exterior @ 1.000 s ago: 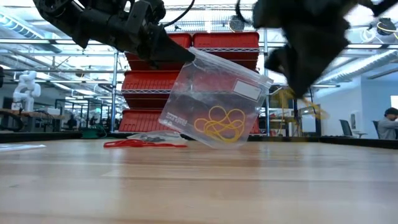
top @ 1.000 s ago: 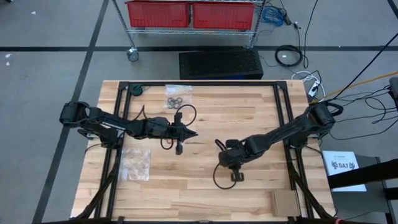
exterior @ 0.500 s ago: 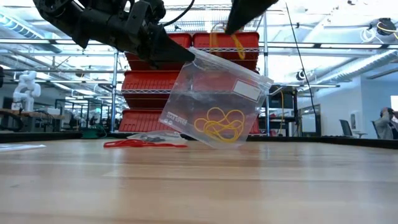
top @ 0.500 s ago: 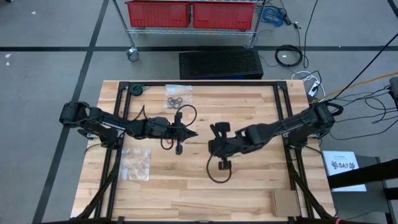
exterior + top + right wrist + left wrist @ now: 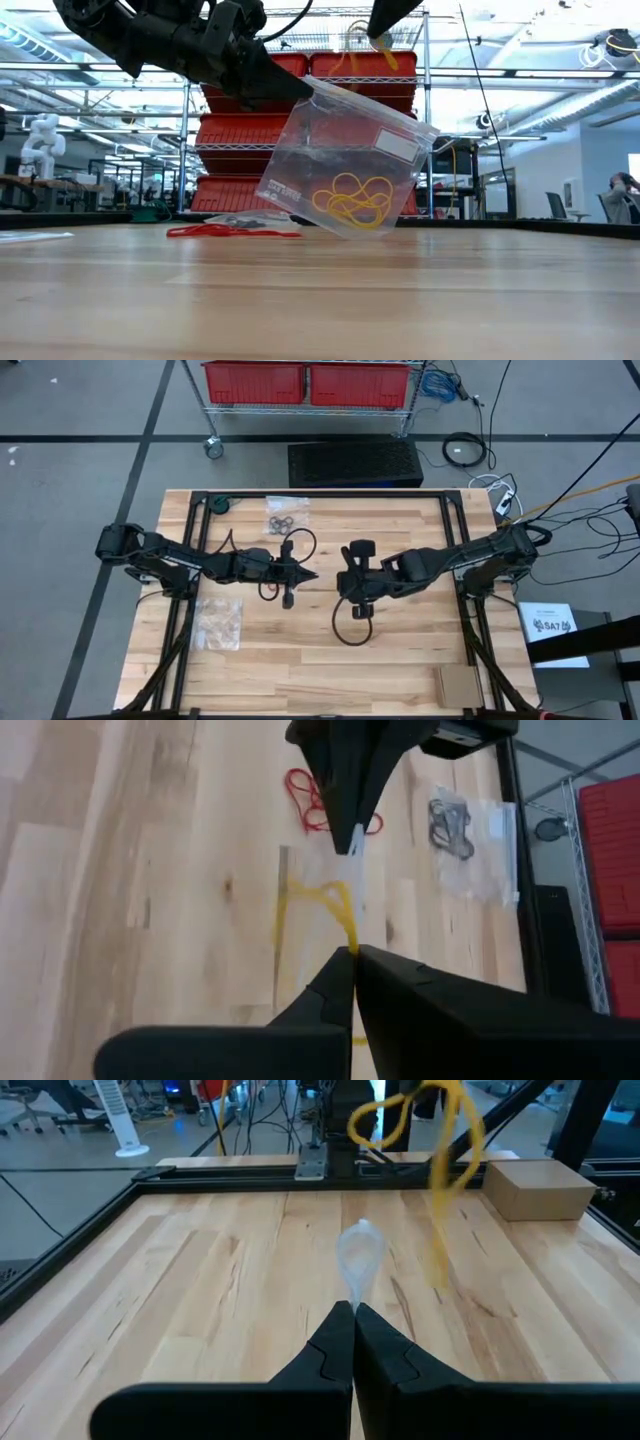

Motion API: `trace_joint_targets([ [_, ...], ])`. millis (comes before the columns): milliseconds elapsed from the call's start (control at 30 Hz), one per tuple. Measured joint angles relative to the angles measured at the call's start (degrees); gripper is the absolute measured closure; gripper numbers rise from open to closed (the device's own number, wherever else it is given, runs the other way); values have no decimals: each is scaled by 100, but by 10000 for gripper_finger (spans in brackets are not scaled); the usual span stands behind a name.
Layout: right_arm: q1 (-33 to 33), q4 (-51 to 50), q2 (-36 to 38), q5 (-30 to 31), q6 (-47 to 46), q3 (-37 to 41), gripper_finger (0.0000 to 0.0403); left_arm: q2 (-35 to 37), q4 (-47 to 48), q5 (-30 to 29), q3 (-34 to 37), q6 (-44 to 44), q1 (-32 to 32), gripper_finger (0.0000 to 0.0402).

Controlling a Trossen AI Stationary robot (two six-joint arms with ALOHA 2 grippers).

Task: Sort rubber bands
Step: Put the yellow rubber band into the transparent zip bag

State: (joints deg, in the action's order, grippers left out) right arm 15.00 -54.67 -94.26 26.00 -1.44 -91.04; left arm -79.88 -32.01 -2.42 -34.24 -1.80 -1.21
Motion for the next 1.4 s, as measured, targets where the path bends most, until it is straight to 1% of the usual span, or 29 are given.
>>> trace_joint_targets([
  [133,2,-186,0,249,54,-101,403,0,-1,0,0,0,0,400],
  [600,-7,-461,0,417,70,-212,403,0,-2,0,0,0,-2,400],
  [1400,-228,-700,2,407,62,-212,403,0,-2,107,0,2,-4,400],
])
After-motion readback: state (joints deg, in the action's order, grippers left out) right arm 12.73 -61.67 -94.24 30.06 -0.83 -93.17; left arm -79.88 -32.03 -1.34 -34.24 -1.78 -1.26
